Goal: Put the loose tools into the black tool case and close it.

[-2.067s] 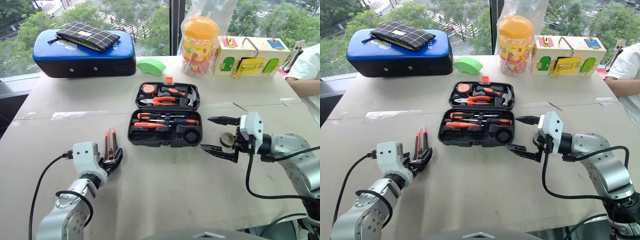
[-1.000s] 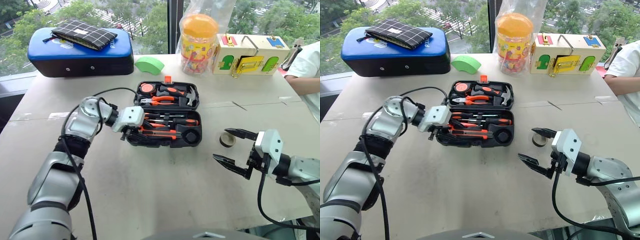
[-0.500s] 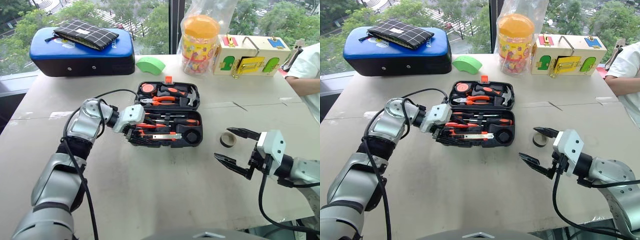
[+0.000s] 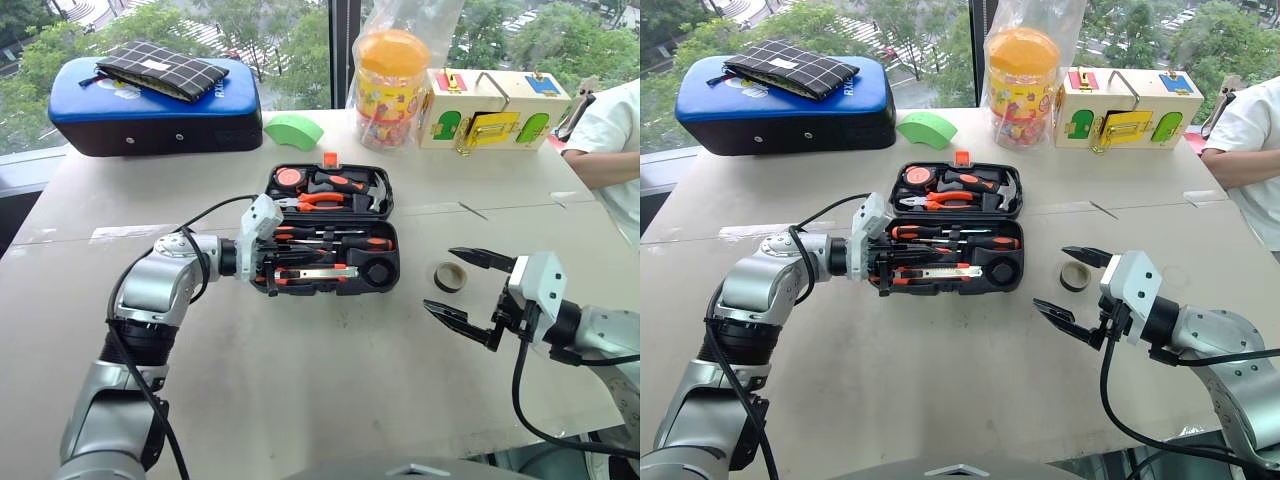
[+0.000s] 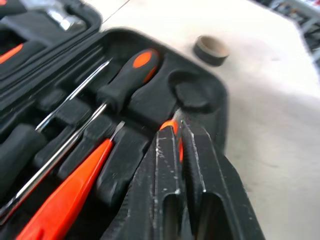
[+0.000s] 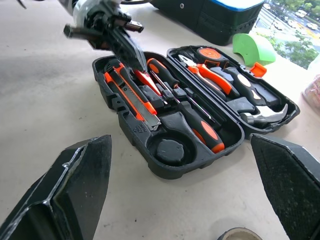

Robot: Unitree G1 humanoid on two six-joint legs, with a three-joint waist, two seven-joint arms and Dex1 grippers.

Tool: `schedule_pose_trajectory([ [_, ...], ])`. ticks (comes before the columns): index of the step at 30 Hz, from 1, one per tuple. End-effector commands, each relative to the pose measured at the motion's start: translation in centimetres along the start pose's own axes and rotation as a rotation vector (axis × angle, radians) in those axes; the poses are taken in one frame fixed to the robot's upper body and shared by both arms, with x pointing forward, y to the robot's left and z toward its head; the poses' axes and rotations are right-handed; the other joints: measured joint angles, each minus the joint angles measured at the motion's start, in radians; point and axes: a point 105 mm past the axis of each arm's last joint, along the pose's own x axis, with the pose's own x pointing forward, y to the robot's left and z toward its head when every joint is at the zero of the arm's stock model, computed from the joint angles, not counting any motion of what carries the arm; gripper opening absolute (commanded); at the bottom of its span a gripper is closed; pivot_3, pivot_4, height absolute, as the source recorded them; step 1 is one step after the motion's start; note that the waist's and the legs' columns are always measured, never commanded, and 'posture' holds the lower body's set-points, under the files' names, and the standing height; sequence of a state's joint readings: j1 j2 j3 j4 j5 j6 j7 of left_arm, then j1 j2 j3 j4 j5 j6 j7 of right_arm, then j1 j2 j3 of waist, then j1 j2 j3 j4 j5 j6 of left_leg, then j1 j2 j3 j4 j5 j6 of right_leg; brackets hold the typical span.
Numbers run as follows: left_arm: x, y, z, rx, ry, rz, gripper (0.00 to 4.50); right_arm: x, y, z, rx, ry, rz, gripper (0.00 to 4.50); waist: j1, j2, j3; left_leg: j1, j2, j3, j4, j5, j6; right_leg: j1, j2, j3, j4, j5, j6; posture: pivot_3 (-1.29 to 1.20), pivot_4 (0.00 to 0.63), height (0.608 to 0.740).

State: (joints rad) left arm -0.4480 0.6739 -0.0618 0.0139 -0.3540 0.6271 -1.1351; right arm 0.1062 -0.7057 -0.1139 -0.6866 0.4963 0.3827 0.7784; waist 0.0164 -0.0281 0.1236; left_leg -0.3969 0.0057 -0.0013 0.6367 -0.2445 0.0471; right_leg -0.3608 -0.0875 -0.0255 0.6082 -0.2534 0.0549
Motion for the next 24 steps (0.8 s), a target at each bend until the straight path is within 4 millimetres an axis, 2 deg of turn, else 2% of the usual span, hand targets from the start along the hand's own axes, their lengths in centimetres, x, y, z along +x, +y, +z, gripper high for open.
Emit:
schedule_pose_trajectory([
  [1,-0.1,0.3,-3.3,0.089,0.141,0.085,0.05,-0.1,0.1,0.8,-0.025,-0.015,0.001,4.50,0.000,0.000,0.000,0.000,0.000,0.000,-0.001,0.000,0.000,0.000,0.000,0.001,0.000,0.000,0.000,0.00,0.150,0.740],
  [6,-1.7,1.4,-6.9,0.117,0.266,0.144,0.05,-0.2,0.1,0.8,-0.021,-0.009,-0.007,4.50,-0.005,0.003,-0.004,0.002,0.000,0.001,-0.003,0.000,0.000,0.000,-0.002,0.005,-0.001,0.000,-0.001,0.00,0.150,0.740],
  [12,-1.4,1.9,-8.1,0.104,0.275,0.153,0.05,0.0,0.1,0.7,-0.019,-0.009,-0.008,4.50,-0.004,0.009,-0.012,0.003,0.001,0.001,-0.004,0.000,0.000,-0.001,-0.004,0.007,-0.001,0.000,-0.001,0.00,0.150,0.740],
  [14,-0.9,2.0,-7.5,0.119,0.227,0.147,0.05,0.1,0.0,0.6,-0.020,-0.007,-0.007,4.50,-0.003,0.012,-0.015,0.003,0.001,0.001,-0.004,0.000,0.000,-0.001,-0.004,0.007,-0.001,0.000,-0.001,0.00,0.150,0.740],
  [16,-0.7,1.6,-5.3,0.125,0.081,0.130,0.05,0.1,-0.1,0.6,-0.018,-0.007,-0.013,4.50,-0.002,0.013,-0.017,0.003,0.001,0.001,-0.004,0.000,0.000,0.000,-0.005,0.007,-0.001,0.000,-0.001,0.00,0.150,0.740],
  [20,-2.1,0.6,-1.6,0.033,-0.139,0.103,0.05,0.0,-1.7,-0.7,-0.072,0.072,-0.114,4.50,-0.002,0.011,-0.016,0.001,0.001,0.001,-0.004,0.000,0.000,-0.001,-0.006,0.007,-0.002,0.000,-0.001,0.00,0.150,0.740],
  [21,-2.7,-0.5,-0.4,0.030,-0.193,0.050,0.05,0.1,-1.9,-1.4,-0.042,0.105,-0.123,4.50,-0.003,0.010,-0.015,-0.001,0.001,0.001,-0.004,0.000,0.000,-0.003,-0.006,0.007,-0.002,0.000,-0.001,0.00,0.150,0.740],
  [24,-3.8,-4.2,1.5,0.071,-0.224,-0.102,0.85,0.6,-2.4,-3.0,0.042,0.182,-0.124,4.50,-0.006,0.009,-0.012,-0.004,0.001,0.001,-0.004,0.000,-0.001,-0.005,-0.006,0.007,-0.003,0.000,-0.001,0.00,0.150,0.740],
])
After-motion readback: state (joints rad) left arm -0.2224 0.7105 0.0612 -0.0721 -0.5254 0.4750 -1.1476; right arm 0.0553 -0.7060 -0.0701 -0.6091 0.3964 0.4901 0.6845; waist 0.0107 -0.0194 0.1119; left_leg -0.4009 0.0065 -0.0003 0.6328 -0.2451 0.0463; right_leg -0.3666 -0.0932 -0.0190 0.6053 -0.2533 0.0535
